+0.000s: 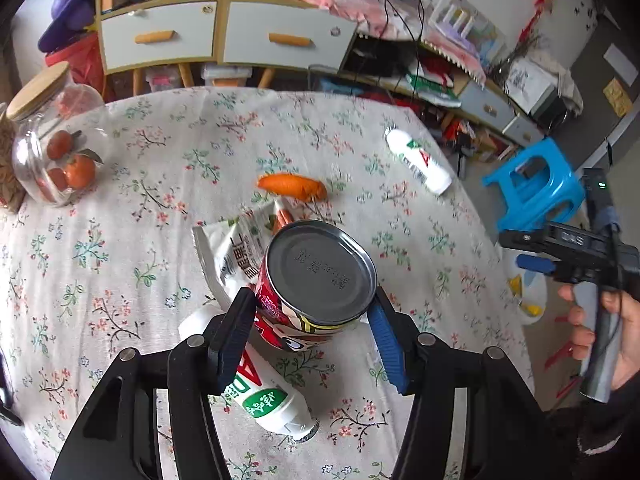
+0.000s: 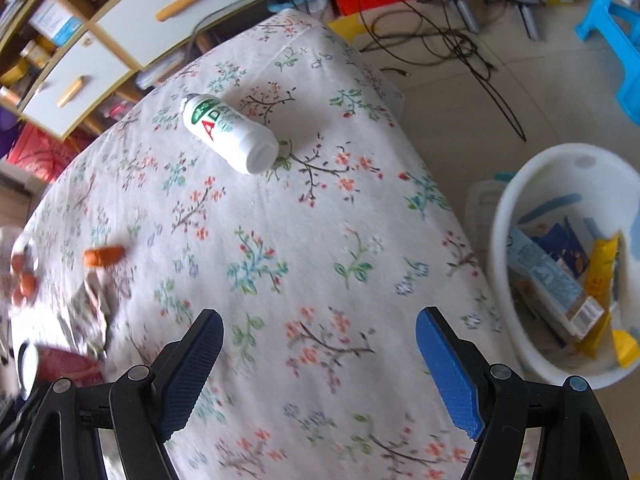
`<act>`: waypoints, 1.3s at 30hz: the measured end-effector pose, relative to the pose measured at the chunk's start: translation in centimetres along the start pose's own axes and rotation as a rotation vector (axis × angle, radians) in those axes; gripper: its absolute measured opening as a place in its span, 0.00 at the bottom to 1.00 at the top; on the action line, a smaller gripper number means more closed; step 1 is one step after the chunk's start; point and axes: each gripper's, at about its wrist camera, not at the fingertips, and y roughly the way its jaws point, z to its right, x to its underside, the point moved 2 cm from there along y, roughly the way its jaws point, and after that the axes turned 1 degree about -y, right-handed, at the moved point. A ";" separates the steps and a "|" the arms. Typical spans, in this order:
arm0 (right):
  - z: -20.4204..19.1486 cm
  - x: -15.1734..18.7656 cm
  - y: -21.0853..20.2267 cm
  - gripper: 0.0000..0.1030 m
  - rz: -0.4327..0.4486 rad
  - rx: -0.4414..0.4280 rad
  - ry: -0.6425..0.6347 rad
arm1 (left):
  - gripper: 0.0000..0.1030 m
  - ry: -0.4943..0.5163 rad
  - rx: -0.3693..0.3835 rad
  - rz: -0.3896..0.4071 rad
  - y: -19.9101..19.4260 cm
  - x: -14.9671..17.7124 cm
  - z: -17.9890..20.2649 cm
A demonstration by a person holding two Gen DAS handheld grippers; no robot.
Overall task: Collect trash
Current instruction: 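Grasp the red can with the left tool while the right tool grasps the AD bottle, then carry the can and bottle over the bin and open both tools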
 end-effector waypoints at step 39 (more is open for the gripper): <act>-7.0 -1.8 6.3 0.43 -0.109 0.056 -0.315 | 0.58 -0.099 0.030 0.028 -1.7 -0.6 -5.0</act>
